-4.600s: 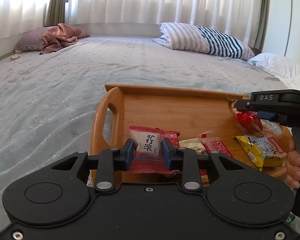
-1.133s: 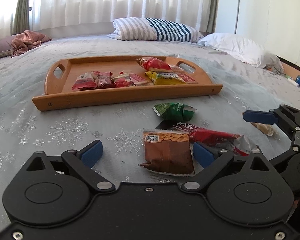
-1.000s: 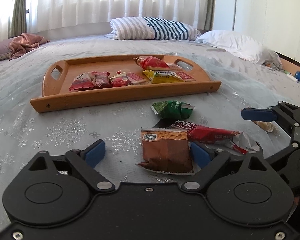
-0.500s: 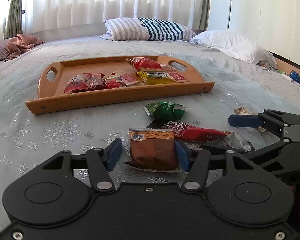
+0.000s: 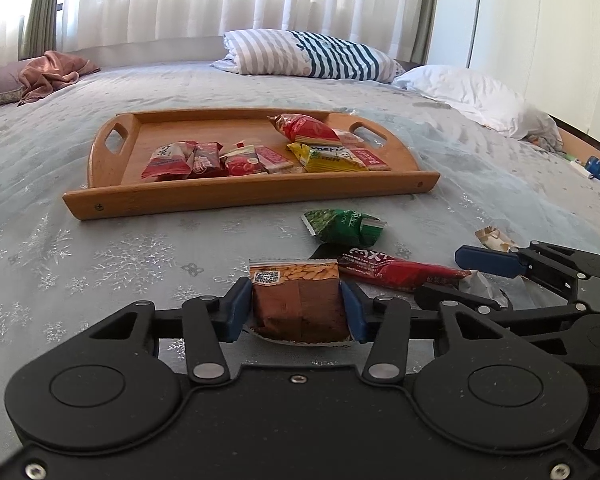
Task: Organize snacks
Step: 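Grasp the brown cookie packet with the left tool while the right tool grasps the red-and-white wrapper, then carry the cookie packet over the tray with the left tool while the right tool carries the wrapper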
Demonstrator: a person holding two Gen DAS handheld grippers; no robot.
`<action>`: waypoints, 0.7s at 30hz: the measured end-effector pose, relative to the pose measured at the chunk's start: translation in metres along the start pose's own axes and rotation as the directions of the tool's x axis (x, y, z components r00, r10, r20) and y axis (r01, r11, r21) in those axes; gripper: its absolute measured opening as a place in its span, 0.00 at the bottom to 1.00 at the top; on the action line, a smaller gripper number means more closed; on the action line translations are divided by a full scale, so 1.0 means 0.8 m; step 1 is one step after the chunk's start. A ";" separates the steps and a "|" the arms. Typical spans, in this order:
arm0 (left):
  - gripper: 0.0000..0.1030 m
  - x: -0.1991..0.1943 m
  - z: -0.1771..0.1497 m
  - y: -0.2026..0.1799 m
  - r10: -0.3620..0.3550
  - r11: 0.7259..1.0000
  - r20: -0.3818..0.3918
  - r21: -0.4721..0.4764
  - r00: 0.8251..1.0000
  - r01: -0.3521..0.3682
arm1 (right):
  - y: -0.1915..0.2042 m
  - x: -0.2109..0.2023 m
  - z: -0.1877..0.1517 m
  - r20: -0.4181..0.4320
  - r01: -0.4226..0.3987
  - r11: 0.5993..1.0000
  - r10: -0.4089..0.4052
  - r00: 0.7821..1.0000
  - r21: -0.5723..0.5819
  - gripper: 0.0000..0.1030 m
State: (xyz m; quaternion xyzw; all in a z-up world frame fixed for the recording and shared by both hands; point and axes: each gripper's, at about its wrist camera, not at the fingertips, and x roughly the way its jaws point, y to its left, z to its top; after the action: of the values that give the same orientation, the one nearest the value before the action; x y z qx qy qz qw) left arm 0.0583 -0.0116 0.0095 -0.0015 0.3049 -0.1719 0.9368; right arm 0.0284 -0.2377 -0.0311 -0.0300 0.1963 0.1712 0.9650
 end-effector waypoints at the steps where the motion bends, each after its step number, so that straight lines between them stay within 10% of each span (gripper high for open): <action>1: 0.45 0.000 0.001 0.000 0.002 1.000 0.000 -0.001 1.000 -0.002 | 0.001 0.000 0.000 -0.002 0.000 1.000 0.000 1.000 -0.003 0.61; 21: 0.45 -0.007 0.001 -0.003 0.032 0.999 -0.006 0.005 0.999 -0.032 | 0.031 -0.013 -0.001 0.011 0.024 0.996 -0.023 1.000 -0.081 0.35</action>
State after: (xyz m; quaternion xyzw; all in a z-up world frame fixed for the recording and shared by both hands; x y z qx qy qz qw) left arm 0.0538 -0.0119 0.0133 0.0061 0.3071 -0.1574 0.9386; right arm 0.0106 -0.2176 -0.0273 -0.0705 0.1840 0.1678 0.9659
